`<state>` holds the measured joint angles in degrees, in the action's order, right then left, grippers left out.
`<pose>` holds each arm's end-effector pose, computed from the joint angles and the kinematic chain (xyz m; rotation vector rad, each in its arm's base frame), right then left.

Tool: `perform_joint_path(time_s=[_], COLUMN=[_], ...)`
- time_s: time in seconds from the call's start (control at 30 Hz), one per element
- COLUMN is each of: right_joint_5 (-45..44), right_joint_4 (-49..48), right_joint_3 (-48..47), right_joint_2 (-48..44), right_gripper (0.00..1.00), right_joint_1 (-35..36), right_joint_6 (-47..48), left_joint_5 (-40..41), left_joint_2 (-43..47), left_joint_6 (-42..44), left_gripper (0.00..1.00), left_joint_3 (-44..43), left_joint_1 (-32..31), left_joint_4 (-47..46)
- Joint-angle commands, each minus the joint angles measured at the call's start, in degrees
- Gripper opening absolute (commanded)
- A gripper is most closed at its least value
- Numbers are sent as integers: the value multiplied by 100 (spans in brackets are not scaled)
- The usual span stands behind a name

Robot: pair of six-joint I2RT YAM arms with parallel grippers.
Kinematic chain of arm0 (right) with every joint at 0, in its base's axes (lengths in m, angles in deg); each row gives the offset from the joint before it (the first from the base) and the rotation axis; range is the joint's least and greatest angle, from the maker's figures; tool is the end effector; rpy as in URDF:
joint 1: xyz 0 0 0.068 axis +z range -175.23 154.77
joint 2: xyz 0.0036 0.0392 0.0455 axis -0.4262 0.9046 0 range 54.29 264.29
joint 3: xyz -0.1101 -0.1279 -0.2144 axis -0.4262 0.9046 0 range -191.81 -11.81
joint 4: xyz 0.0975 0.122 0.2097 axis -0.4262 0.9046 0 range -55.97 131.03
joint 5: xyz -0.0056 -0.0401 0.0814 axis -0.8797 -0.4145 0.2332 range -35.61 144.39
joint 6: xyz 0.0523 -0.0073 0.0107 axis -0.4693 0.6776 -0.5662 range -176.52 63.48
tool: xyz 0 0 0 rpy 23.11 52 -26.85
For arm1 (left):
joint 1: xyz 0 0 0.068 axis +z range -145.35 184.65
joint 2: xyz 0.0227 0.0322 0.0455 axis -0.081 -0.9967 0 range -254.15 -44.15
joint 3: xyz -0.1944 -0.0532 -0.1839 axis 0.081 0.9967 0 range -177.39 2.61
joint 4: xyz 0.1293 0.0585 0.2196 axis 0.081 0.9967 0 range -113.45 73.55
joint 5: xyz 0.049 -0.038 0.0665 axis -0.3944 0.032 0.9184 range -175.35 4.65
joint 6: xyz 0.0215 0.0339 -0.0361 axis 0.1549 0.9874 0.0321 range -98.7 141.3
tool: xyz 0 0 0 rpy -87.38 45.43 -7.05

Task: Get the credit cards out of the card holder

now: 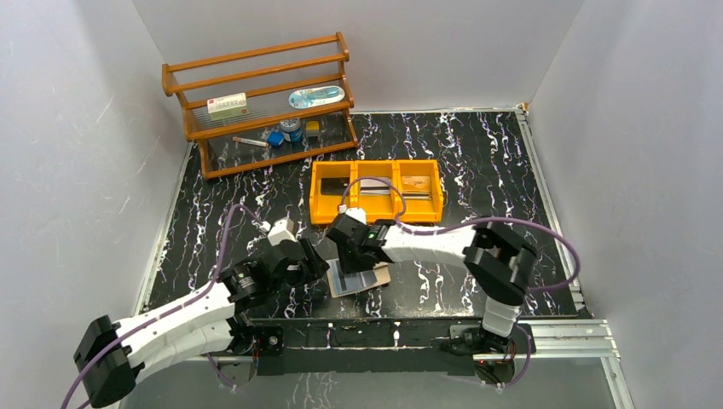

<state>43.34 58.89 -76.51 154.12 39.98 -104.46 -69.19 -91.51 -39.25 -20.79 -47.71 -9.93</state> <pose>0.1547 0.3189 0.1875 -0.3310 2.6397 0.4536 0.1150 -0.1327 0.1972 -0.3254 2.2857 -0.7663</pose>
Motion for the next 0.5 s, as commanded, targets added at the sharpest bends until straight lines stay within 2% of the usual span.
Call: perform_joint_path(time_s=[0.0, 0.13, 0.27, 0.47], right_joint_5=[-510, -597, -701, -835], right_joint_4=[471, 595, 702, 648], right_joint_3=[-507, -545, -449, -309], right_joint_2=[618, 910, 1039, 856], right_gripper=[40, 30, 26, 6], right_joint_1=[220, 362, 378, 378], right_joint_6=[27, 0, -281, -391], left_joint_5=[611, 615, 616, 590], left_joint_2=[667, 756, 750, 687], left_joint_6=[-217, -237, -245, -254], left_gripper=[53, 53, 54, 54], left_joint_3=[-97, -72, -72, -58], left_joint_1=[-20, -20, -20, -20], left_joint_4=[644, 676, 687, 678])
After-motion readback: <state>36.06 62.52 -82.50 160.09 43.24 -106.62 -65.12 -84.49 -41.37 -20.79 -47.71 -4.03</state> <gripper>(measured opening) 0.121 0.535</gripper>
